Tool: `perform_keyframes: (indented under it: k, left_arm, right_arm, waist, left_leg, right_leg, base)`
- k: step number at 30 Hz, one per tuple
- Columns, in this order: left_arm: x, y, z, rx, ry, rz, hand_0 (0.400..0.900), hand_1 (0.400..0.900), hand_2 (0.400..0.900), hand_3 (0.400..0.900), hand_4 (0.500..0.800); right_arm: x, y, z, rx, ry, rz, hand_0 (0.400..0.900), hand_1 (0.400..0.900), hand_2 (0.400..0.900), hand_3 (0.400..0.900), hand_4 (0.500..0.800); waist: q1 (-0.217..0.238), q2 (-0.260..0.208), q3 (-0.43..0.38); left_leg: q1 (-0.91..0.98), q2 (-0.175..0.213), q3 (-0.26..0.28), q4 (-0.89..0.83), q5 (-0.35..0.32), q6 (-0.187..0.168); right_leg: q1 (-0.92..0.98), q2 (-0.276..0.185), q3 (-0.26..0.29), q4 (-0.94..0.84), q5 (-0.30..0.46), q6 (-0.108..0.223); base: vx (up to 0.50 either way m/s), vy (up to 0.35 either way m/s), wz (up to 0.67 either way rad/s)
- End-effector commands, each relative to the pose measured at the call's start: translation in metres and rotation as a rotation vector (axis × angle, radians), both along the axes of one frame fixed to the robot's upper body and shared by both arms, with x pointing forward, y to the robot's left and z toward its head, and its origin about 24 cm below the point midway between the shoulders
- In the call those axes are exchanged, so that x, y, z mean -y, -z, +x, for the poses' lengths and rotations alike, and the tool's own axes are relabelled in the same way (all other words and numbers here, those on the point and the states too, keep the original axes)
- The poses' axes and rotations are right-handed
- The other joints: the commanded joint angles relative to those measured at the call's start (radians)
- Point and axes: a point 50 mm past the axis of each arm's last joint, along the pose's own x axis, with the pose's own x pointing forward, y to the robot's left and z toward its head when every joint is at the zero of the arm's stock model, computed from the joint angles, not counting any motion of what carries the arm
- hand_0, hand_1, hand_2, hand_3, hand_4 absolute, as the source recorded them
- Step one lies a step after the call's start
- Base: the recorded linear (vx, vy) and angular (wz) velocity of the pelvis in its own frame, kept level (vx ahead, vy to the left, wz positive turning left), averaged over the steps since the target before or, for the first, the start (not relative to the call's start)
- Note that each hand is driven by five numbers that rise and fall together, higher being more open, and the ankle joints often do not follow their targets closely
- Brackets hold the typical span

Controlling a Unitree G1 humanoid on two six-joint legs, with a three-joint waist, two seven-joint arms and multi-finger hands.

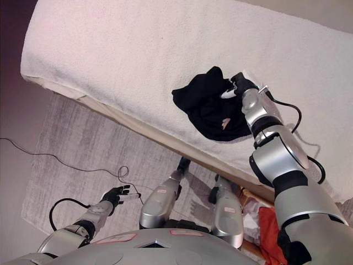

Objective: Put the clothes on the bed into the basket.

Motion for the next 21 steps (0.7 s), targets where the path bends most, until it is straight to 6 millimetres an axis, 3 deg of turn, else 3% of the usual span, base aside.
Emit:
perform_keyframes:
  k: [1, 12, 21]
  left_arm:
    - [-0.024, -0.001, -0.019, -0.069, 0.005, 0.099, 0.9, 0.9, 0.9, 0.9, 0.8]
    - [-0.024, -0.002, -0.018, -0.065, -0.003, 0.099, 0.9, 0.9, 0.9, 0.9, 0.8]
    - [-0.034, -0.001, -0.03, -0.115, -0.029, 0.108, 0.9, 0.9, 0.9, 0.9, 0.8]
  right_arm:
    - [-0.016, -0.008, 0.007, 0.033, -0.037, 0.003, 0.4, 0.4, 0.4, 0.4, 0.5]
    - [-0.018, -0.017, 0.01, 0.058, -0.056, 0.003, 0.4, 0.4, 0.4, 0.4, 0.5]
    - [-0.014, -0.044, 0.018, 0.109, -0.104, -0.047, 0.4, 0.4, 0.4, 0.4, 0.5]
  waist:
    - [0.005, -0.044, -0.005]
    - [-0.012, -0.06, -0.008]
    - [-0.069, -0.148, -0.057]
  left_leg:
    - [0.017, -0.064, 0.09, -0.051, 0.014, 0.064]
    - [0.032, -0.064, 0.108, -0.049, 0.003, 0.072]
    - [0.107, -0.056, 0.189, -0.033, -0.056, 0.1]
  right_leg:
    - [-0.039, -0.076, 0.127, 0.111, -0.062, 0.045]
    - [-0.041, -0.071, 0.158, 0.118, -0.064, 0.045]
    - [-0.007, -0.047, 0.246, 0.107, -0.053, 0.047]
  base:
    - [0.0, 0.0, 0.0]
    - [0.0, 0.017, -0.08]
    - [0.03, 0.036, -0.44]
